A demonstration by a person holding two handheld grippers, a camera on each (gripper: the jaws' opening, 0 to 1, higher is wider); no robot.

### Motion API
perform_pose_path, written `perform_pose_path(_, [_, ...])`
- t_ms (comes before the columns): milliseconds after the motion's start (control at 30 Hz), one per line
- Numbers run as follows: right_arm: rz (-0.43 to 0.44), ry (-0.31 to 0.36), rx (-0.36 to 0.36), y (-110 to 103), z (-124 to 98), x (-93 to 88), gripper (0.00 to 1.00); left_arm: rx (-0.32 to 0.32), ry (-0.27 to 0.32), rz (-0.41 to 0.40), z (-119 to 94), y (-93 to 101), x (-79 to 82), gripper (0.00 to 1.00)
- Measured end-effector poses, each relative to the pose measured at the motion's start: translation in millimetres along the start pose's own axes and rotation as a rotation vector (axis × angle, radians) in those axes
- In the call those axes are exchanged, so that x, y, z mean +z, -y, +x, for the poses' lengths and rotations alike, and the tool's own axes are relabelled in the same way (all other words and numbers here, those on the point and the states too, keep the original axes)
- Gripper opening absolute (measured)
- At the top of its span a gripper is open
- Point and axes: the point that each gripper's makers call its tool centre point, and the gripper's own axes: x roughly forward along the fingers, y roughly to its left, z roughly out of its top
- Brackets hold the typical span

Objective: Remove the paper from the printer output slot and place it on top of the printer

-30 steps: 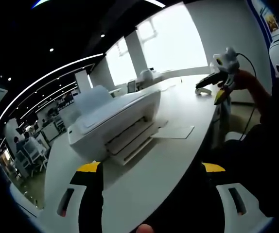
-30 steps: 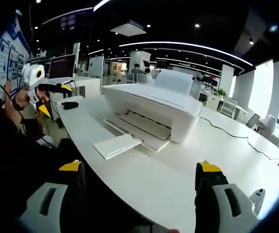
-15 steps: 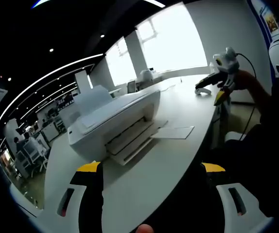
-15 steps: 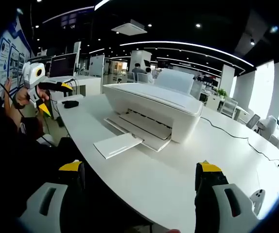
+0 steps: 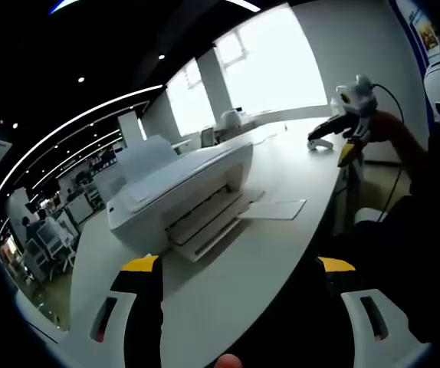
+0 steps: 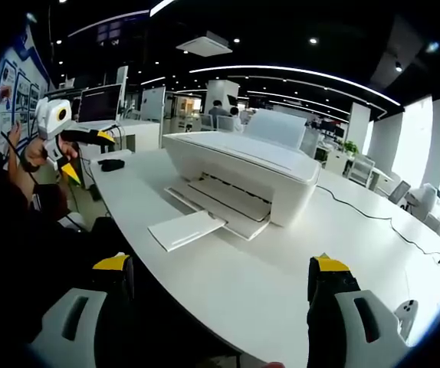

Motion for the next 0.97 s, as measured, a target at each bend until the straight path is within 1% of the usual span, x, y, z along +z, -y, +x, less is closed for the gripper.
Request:
perform_pose_path(167, [-0.012,-0.007,-0.006,0.3,1.2,-1.1,0.89,-0.004,-0.001,0.003,0.3,1.2,0.2,0.83])
perform_pose_path(967, [-0.010,-0.008,-0.004,0.3,1.7,-2.2,0.89,0.000,-0.001,0.001,0.0,0.2,-0.3,0.83])
